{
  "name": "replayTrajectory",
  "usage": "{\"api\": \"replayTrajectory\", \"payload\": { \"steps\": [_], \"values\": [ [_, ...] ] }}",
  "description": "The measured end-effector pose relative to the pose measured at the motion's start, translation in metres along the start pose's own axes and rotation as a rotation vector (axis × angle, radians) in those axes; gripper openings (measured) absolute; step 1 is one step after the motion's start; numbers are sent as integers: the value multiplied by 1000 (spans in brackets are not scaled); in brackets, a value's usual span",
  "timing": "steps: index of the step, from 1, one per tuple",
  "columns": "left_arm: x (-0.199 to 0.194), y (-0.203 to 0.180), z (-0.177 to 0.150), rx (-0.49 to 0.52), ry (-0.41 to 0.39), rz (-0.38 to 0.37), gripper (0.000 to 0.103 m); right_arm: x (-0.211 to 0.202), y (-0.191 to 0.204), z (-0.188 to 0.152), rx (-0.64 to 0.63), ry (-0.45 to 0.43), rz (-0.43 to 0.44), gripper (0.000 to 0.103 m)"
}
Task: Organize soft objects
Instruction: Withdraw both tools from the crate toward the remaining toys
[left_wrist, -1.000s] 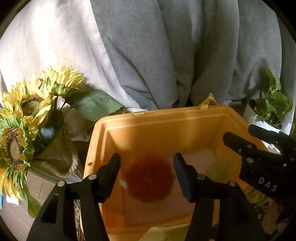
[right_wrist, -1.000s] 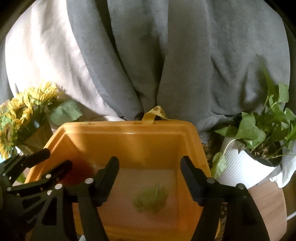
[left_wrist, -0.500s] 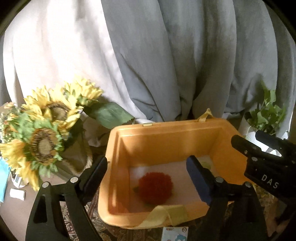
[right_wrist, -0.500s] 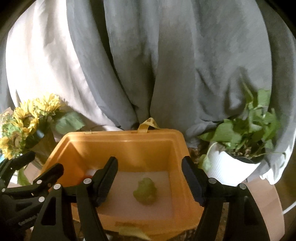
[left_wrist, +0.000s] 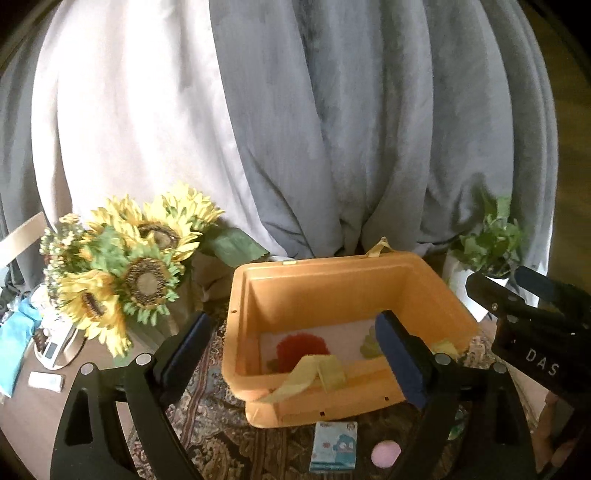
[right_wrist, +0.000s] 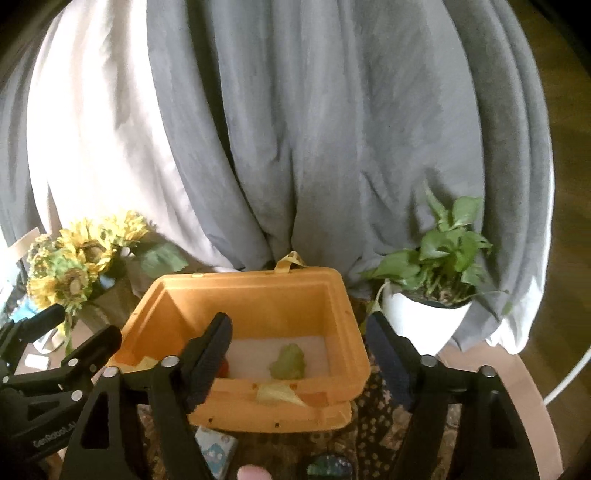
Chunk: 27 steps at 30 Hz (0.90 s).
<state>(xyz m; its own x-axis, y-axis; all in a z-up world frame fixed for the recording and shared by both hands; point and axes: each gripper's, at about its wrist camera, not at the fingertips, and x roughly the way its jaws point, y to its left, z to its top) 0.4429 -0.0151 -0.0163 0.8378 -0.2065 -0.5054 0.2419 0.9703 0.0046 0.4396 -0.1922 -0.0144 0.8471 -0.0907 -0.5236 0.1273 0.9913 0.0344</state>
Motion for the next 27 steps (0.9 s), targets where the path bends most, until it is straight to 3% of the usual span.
{"api": "replayTrajectory", "payload": {
  "steps": [12,27],
  "values": [
    [-59,-3,-25,49,-34,-14,94,-68,0,-20,23,-48,-35,83],
    [-81,-20,-73,161,60,-138,94,-121,-11,-74,99,-18,-102,83]
  ]
}}
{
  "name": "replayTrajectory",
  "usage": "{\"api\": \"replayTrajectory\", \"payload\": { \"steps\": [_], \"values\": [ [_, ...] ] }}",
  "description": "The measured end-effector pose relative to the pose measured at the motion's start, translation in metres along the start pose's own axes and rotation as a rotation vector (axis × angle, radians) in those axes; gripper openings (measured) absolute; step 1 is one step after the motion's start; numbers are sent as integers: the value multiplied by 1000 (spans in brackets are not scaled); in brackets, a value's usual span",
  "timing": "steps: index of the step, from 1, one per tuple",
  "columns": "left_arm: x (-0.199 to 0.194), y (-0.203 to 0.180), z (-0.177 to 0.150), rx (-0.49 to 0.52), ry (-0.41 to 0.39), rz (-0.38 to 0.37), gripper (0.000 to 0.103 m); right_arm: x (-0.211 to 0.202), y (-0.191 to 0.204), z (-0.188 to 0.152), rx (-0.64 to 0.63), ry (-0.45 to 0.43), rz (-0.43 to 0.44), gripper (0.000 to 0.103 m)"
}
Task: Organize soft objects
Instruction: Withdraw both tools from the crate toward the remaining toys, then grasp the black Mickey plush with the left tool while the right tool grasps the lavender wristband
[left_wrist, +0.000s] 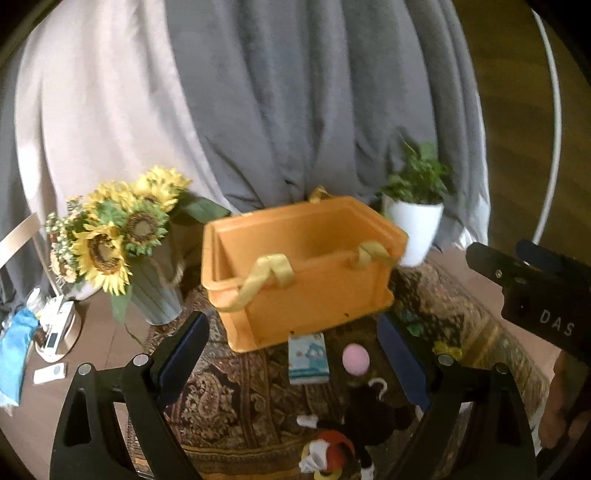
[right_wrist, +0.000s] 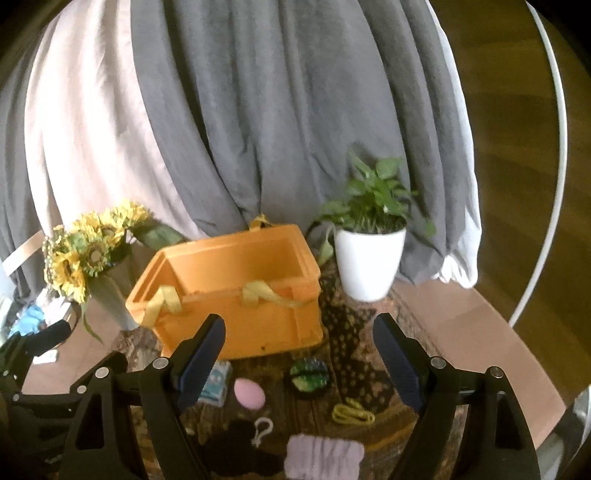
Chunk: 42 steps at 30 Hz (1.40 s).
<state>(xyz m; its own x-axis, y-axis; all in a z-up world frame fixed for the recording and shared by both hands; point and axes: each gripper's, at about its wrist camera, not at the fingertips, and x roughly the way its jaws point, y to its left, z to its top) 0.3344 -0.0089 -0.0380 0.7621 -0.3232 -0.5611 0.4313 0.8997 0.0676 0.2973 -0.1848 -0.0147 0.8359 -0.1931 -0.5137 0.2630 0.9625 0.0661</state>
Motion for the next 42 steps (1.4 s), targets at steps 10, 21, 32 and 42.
{"api": "replayTrajectory", "payload": {
  "steps": [10,21,32,42],
  "values": [
    [11,-25,-22,187,99,-83,94,-6,-14,-39,56,82,-33,83],
    [35,-47,-49,329,235,-183,94,12,-32,-82,130,247,-40,83],
    [69,-67,-78,466,373,-271,93,42,-45,-122,206,403,-27,83],
    [97,-79,-97,480,474,-367,90,69,-51,-146,232,505,-6,83]
  ]
}}
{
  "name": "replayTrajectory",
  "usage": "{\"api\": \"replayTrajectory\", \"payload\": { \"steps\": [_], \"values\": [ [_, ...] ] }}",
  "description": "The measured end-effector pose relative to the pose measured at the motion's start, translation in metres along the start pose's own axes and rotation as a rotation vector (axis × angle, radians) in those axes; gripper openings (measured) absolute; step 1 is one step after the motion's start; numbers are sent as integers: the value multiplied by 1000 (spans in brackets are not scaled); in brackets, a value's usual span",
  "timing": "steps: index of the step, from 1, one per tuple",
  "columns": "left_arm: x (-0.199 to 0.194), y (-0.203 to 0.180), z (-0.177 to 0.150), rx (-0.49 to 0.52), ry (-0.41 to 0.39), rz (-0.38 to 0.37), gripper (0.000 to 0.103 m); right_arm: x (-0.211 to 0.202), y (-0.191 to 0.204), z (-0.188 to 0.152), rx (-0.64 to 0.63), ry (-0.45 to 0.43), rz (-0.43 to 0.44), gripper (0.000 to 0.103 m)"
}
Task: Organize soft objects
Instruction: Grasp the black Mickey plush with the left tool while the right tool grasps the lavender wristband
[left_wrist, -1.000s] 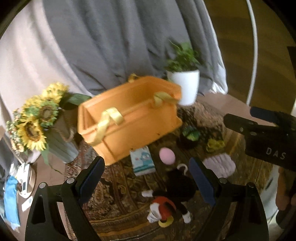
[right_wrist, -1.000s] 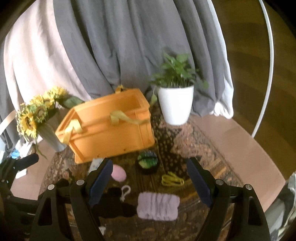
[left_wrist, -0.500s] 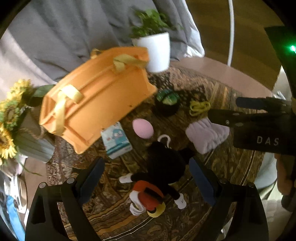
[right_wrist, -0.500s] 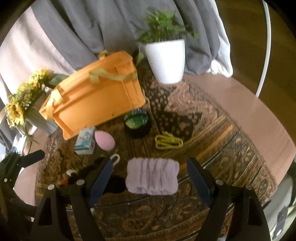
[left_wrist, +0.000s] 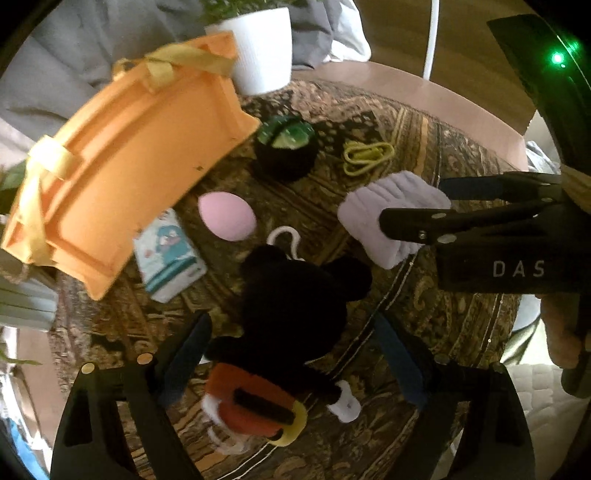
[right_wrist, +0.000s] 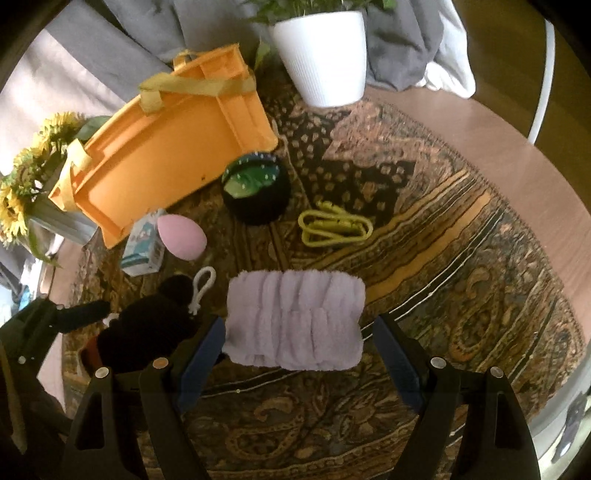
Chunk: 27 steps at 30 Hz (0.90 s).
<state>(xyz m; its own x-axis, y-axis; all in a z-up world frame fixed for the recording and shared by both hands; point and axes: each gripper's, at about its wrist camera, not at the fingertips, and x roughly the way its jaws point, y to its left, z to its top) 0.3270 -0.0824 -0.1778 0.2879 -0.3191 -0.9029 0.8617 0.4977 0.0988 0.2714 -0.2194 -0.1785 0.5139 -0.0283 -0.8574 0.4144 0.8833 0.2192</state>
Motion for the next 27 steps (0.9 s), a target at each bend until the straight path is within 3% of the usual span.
{"api": "replayTrajectory", "payload": {
  "steps": [10,14,17,20,27],
  "values": [
    [22,0,-5,-25,33,-26,76,21,2,-4,-9,60,31,83],
    [27,6,-10,-62,25,-7,63,23,4,-6,-26,40,28,83],
    [27,11,-15,-92,5,2,59,22,5,-7,-47,21,17,81],
    [25,17,-21,-137,-13,-3,58,22,8,-8,-76,9,3,76],
    [15,25,-31,-274,-61,4,57,19,11,-11,-117,-15,-17,47]
  ]
}}
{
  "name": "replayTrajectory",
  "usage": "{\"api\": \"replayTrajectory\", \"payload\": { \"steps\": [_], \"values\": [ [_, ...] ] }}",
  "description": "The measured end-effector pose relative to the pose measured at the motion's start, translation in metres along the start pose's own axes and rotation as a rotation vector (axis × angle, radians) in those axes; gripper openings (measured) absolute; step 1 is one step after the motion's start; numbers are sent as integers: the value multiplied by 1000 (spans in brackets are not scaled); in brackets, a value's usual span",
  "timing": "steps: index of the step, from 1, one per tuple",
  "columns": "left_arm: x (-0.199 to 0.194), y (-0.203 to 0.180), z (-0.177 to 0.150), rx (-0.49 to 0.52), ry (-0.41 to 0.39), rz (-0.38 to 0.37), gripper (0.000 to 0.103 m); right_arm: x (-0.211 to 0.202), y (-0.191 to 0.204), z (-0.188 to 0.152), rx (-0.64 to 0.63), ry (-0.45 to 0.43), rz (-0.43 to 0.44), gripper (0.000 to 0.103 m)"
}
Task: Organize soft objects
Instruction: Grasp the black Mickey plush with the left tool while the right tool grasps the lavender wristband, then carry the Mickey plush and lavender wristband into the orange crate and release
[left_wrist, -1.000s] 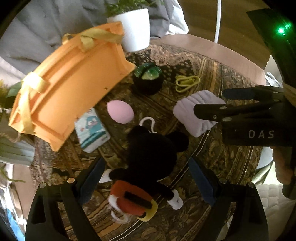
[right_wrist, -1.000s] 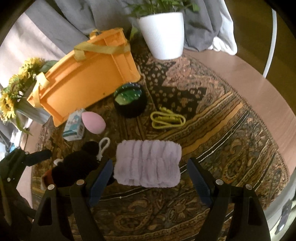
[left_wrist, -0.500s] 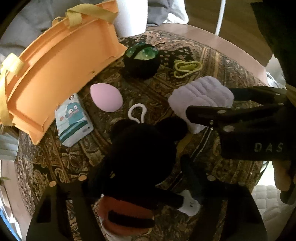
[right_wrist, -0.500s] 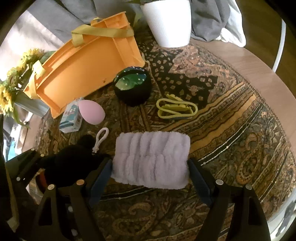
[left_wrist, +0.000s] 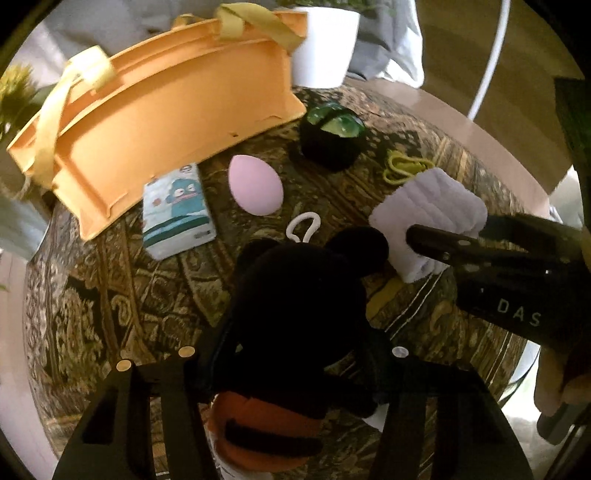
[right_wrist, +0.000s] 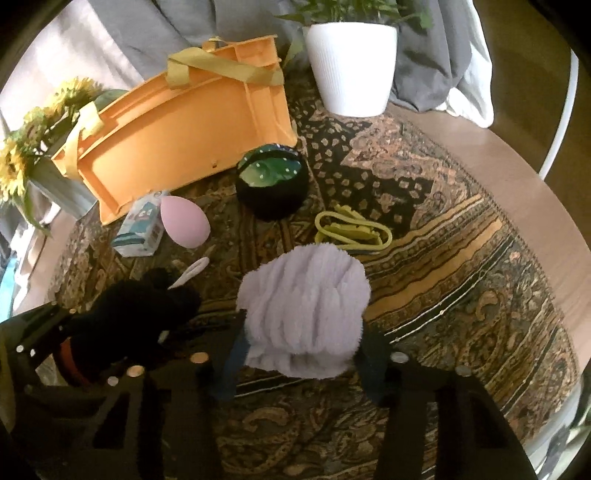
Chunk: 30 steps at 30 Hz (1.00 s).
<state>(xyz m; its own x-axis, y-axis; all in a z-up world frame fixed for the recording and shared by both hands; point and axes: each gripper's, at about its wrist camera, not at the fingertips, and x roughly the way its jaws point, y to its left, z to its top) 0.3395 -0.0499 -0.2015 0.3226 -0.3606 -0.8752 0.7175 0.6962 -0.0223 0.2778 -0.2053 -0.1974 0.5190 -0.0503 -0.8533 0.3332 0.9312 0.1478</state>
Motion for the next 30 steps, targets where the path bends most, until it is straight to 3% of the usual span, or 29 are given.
{"api": "replayTrajectory", "payload": {
  "steps": [3,7,17,30],
  "values": [
    [-4,4,-1,-60,-16,4,56,-4,1,0,-26,-16,-10,36],
    [-11,7,-1,-164,-49,11,56,-7,6,0,-70,-25,-2,30],
    [-42,3,-2,-277,-133,63,56,-20,8,10,-118,-24,67,28],
    [-98,-3,16,-350,-296,124,56,-73,16,39,-196,-149,147,28]
  ]
}}
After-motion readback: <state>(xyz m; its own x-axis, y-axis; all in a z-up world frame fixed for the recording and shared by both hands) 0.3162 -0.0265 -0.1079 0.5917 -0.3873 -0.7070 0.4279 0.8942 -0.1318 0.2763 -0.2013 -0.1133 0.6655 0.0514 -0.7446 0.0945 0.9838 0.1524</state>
